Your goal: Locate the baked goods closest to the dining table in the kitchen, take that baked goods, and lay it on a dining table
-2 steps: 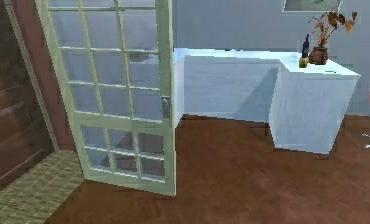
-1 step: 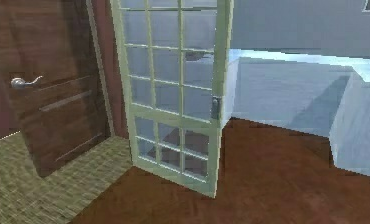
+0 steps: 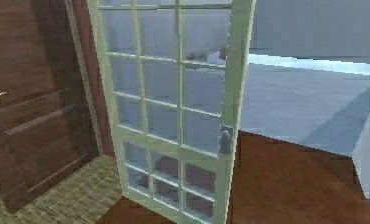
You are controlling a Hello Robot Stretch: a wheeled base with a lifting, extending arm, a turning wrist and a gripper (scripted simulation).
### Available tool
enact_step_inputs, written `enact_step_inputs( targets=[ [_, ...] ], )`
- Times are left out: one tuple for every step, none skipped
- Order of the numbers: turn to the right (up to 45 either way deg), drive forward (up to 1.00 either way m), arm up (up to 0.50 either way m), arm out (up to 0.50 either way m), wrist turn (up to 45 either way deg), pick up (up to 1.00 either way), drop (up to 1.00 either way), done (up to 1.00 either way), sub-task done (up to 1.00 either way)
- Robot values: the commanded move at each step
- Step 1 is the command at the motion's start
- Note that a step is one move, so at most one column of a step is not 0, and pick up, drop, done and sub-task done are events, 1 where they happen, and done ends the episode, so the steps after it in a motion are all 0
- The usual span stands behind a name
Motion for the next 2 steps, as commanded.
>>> enact_step_inputs(
  targets=[
    [-45.0, 0.00, 0.00, 0.00, 0.0, 0.00, 0.00, 0.00, 0.00],
    [-15.0, 0.00, 0.00, 0.00, 0.0, 0.00, 0.00, 0.00, 0.00]
  ],
)
